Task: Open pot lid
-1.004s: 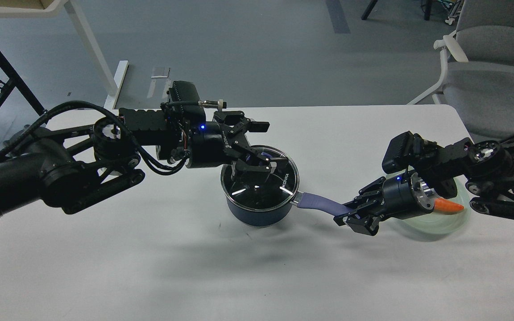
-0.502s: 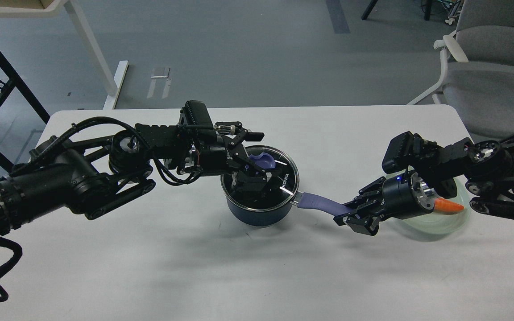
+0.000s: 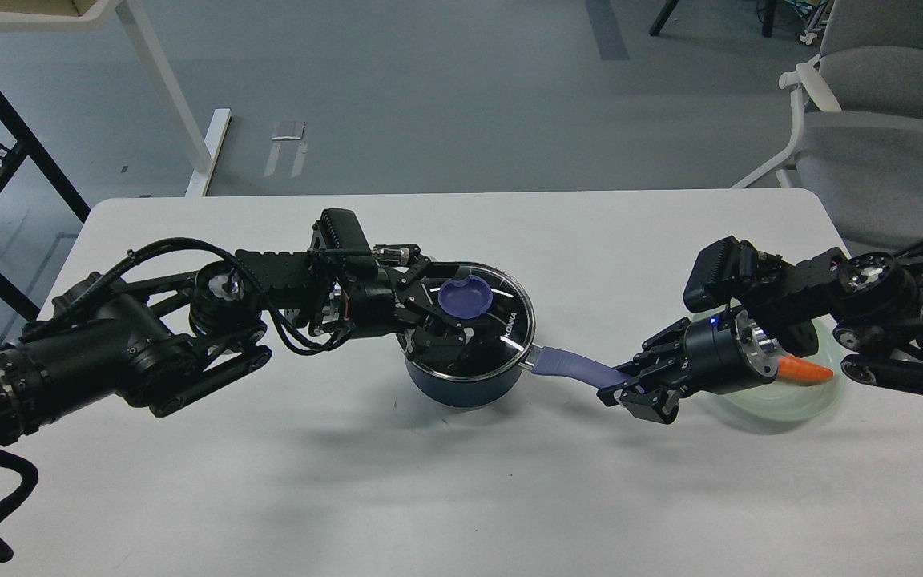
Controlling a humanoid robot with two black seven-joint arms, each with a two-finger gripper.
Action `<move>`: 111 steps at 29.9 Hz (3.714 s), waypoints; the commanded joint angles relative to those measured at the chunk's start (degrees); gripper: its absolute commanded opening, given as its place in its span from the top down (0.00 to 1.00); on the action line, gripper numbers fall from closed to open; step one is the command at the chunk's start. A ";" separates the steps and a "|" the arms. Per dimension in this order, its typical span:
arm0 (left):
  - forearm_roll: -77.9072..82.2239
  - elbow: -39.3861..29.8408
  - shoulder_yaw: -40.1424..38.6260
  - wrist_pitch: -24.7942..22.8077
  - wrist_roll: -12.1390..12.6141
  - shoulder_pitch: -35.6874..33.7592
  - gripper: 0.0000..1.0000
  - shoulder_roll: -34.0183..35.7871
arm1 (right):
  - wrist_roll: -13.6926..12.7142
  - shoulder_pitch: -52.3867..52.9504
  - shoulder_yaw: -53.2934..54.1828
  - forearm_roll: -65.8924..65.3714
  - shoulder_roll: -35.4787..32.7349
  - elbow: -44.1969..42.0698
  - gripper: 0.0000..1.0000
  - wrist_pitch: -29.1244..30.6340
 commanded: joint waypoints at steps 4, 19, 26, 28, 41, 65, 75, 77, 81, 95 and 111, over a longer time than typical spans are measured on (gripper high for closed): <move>0.08 -0.09 0.78 0.24 -0.01 -0.16 0.50 -0.01 | 0.00 -0.10 0.00 -0.01 -0.08 0.00 0.66 0.00; -0.62 -7.11 0.87 0.41 -0.01 -3.50 0.58 6.31 | 0.00 -0.27 -0.09 0.17 -0.08 0.00 0.66 0.00; -2.89 -12.13 0.96 3.21 -0.01 -4.12 0.58 18.95 | 0.00 -0.18 0.00 0.26 -0.08 0.00 0.66 0.00; -4.31 -12.66 1.22 5.15 -0.01 -3.24 0.57 22.65 | 0.00 -0.18 -0.09 0.26 -0.08 0.00 0.66 0.00; -5.98 -8.45 2.98 19.30 -0.01 13.89 0.56 33.92 | 0.00 -0.18 -0.09 0.26 -0.35 0.00 0.66 0.00; -7.04 4.30 3.16 22.65 -0.01 20.75 0.40 29.09 | 0.00 -0.18 0.00 0.26 -0.44 0.00 0.66 0.00; -8.96 2.73 2.72 22.21 -0.01 20.23 0.02 29.87 | 0.00 -0.10 -0.09 0.26 -0.43 0.00 0.66 0.00; -14.04 0.27 2.63 21.68 -0.01 19.53 0.01 30.58 | 0.00 -0.10 -0.09 0.26 -0.44 0.00 0.66 0.00; -27.30 -8.07 2.11 12.40 -0.01 15.32 0.01 35.84 | 0.00 -0.10 -0.09 0.26 -0.52 0.00 0.66 0.00; -82.44 -13.54 -4.14 -16.20 -0.01 10.12 0.01 38.05 | 0.00 2.27 0.35 3.14 -2.19 0.44 0.03 -0.09; -114.69 -7.22 -6.51 -17.08 -0.01 10.65 0.01 32.17 | 0.00 -2.27 18.78 50.14 -14.32 -0.17 0.02 -1.58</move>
